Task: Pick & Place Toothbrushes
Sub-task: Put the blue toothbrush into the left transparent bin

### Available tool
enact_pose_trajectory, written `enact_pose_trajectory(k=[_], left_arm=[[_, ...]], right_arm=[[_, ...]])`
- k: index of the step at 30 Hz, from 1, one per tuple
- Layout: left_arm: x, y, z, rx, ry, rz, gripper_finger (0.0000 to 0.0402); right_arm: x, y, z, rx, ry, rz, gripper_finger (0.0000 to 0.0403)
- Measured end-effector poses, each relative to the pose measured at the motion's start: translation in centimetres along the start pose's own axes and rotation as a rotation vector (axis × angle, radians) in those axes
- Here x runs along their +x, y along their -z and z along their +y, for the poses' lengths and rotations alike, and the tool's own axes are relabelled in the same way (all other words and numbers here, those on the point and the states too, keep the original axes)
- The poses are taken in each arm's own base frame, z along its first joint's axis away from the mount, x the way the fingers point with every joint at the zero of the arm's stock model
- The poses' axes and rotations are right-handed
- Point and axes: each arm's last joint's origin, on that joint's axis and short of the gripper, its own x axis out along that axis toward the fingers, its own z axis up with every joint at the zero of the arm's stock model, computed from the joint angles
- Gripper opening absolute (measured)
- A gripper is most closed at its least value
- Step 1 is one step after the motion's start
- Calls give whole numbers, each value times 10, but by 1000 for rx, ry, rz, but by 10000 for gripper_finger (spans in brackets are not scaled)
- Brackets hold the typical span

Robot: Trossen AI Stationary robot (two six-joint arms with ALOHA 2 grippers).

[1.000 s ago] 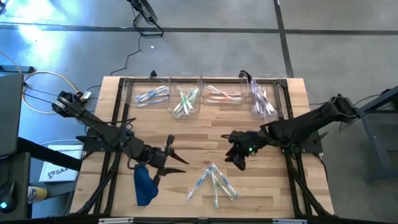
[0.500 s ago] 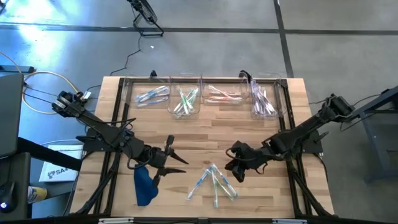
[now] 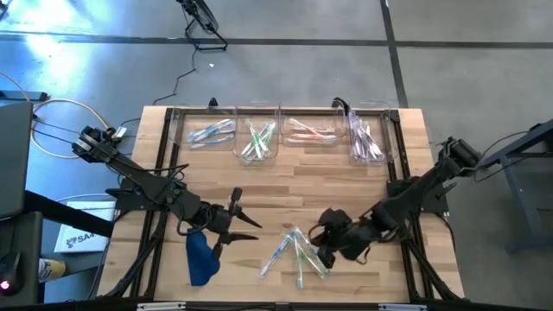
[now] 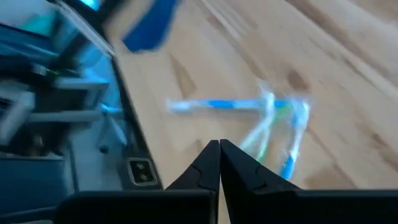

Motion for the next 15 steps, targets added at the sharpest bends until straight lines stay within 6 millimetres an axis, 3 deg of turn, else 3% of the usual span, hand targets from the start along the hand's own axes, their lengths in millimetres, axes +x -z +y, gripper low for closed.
enact_pose_trajectory(k=[7,15], left_arm=[[0,0,0,1,1,3,129],[0,3,-1,9,6,33,129]], right_arm=[[26,2,4,53,307,135,3],[61,16,-9,167,389,354,3]])
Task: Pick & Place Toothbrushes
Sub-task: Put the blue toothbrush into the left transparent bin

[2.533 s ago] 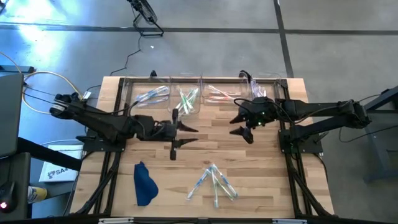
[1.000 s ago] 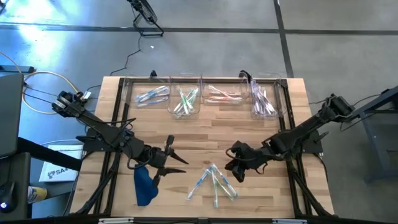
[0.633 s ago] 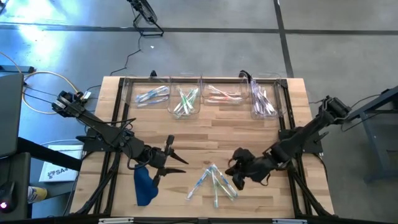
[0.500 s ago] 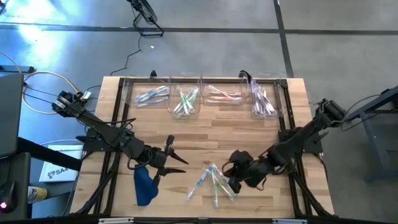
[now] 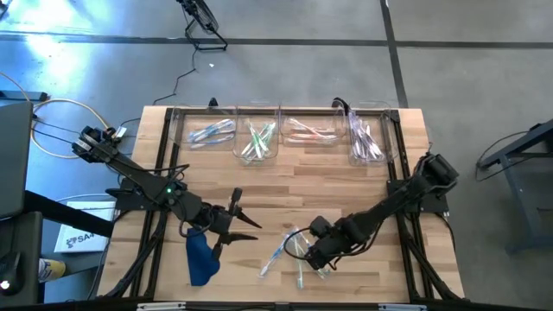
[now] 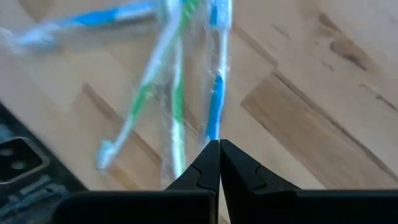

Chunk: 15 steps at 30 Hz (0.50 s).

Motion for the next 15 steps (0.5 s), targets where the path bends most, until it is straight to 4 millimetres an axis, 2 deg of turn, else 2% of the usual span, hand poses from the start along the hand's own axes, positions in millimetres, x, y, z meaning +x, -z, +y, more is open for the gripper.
enact_pose_trajectory(k=[3,10,15], left_arm=[[0,2,0,5,2,17,129],[0,2,0,6,3,19,129],[0,2,0,6,3,21,129]], right_arm=[[8,0,0,22,15,26,3],[15,0,2,78,11,35,7],[16,2,3,53,8,47,50]])
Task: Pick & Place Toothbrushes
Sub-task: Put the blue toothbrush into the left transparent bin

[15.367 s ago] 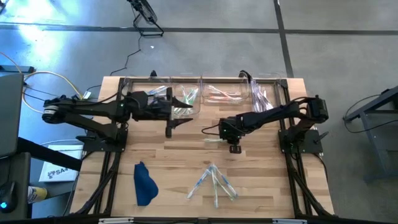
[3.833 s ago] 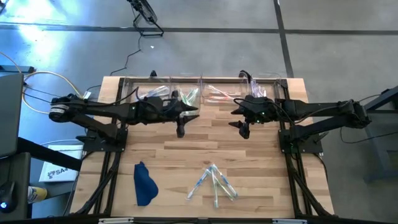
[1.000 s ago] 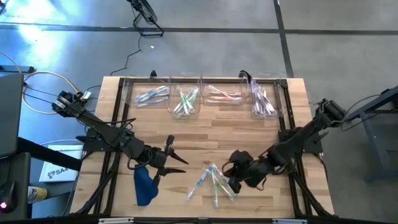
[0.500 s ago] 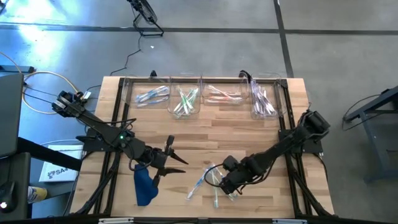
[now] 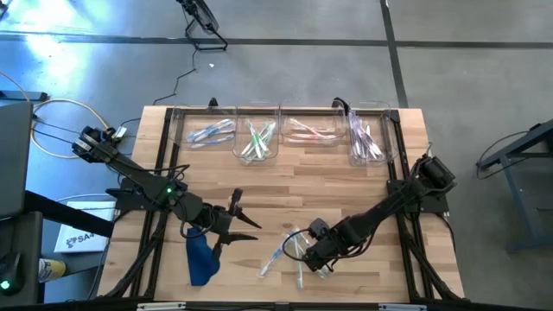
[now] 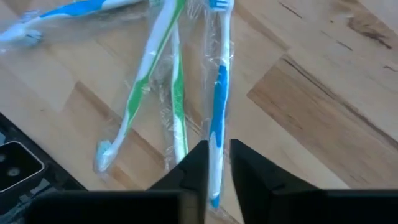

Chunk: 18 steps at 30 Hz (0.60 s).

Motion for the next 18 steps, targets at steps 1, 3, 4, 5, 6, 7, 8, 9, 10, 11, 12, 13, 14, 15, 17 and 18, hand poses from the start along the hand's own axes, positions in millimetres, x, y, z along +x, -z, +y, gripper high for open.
enact_pose_trajectory(k=[1,3,4,5,6,7,8,9,10,11,12,13,14,15,17,18], left_arm=[[0,0,0,0,0,0,129],[0,0,0,1,1,4,129],[0,1,0,2,1,6,129],[0,1,0,2,1,8,129],[0,1,0,2,2,9,129],[0,1,0,3,2,11,129],[0,1,0,3,2,13,129],[0,1,0,4,2,14,129],[0,1,0,4,2,15,129],[0,2,0,4,3,16,129],[0,2,0,4,3,17,129],[0,2,0,4,3,18,129],[0,2,0,4,3,17,129],[0,2,0,4,3,17,129],[0,2,0,5,3,17,129],[0,2,0,5,3,18,129]], right_arm=[[1,0,0,0,1,-1,63],[4,0,0,1,10,-2,93],[5,0,0,4,16,0,106],[6,0,-1,19,18,2,118],[7,0,0,36,14,9,127],[8,1,1,48,12,16,134],[10,1,1,50,18,20,139],[13,1,0,49,27,22,141],[16,1,0,49,35,22,142],[18,1,1,53,32,24,143],[19,2,1,60,32,27,142],[21,3,1,67,34,28,141],[25,4,2,74,36,29,138],[27,4,1,80,41,28,136],[29,7,1,81,47,36,131],[31,7,2,80,41,36,128]])
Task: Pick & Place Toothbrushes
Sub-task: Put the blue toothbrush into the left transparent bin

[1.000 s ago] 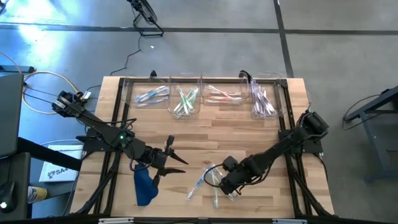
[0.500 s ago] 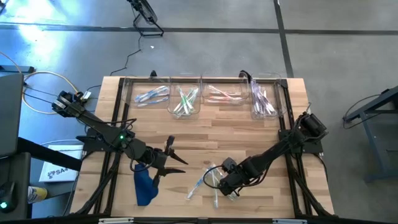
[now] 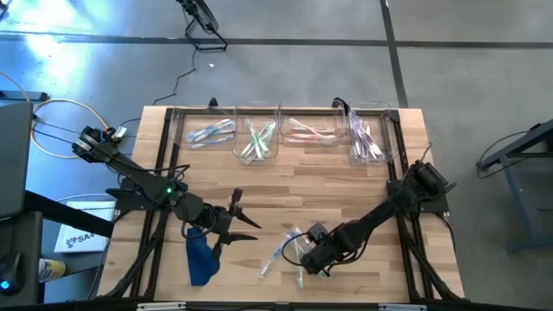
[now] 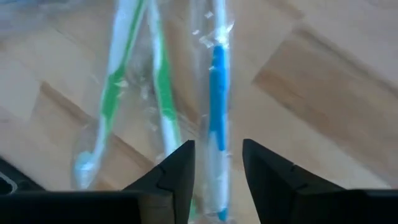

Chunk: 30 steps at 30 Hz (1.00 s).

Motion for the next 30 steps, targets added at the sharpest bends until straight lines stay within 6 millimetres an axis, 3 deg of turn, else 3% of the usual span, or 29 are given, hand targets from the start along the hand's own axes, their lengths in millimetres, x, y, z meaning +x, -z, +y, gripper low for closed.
enact_pose_trajectory(k=[17,30], left_arm=[[0,0,1,19,-43,5,129],[0,0,1,18,-44,6,129]], right_arm=[[19,12,2,56,17,26,114],[19,8,-6,52,104,0,23]])
